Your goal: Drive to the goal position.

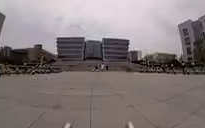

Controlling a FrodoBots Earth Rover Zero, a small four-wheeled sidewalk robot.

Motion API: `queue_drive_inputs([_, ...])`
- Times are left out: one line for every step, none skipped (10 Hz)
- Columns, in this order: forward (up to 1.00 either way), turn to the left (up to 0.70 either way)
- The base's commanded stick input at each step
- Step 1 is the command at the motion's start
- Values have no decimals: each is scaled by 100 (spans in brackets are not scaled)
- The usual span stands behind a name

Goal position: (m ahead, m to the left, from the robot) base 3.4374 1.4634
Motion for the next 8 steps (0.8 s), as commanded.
queue_drive_inputs([50,0])
queue_drive_inputs([50,2])
queue_drive_inputs([50,17])
queue_drive_inputs([50,19])
queue_drive_inputs([50,19])
queue_drive_inputs([50,19])
queue_drive_inputs([50,18])
queue_drive_inputs([50,15])
